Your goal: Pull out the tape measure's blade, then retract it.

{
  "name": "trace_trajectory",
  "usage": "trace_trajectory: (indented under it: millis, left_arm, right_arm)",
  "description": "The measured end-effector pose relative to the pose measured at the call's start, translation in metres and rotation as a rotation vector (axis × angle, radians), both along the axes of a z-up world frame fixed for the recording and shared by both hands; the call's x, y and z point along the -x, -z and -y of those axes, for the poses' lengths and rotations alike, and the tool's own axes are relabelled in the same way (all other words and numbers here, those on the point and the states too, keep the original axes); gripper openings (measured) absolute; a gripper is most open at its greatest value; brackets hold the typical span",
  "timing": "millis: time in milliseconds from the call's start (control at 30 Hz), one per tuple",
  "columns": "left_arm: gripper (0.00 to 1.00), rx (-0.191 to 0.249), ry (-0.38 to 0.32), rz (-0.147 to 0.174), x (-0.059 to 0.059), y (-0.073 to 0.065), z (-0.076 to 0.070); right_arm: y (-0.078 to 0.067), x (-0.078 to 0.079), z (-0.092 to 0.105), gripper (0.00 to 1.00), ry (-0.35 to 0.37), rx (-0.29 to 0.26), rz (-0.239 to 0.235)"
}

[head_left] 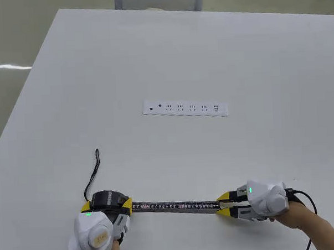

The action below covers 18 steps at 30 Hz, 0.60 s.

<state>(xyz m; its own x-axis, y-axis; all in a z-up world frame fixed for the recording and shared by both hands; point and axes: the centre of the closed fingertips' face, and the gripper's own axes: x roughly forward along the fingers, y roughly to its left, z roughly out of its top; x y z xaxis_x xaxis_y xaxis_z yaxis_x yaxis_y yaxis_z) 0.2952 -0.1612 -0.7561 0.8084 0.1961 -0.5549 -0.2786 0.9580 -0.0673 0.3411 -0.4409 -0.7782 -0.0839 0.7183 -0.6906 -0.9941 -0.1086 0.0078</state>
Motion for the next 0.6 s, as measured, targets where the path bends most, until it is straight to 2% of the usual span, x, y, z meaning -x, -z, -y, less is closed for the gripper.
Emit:
trace_trajectory:
  millis: [600]
  left_arm:
    - [0.6, 0.006, 0.003, -0.005, 0.0, 0.001, 0.0]
  right_arm:
    - [-0.001, 0.006, -0.017, 0.11, 0.001, -0.013, -0.002]
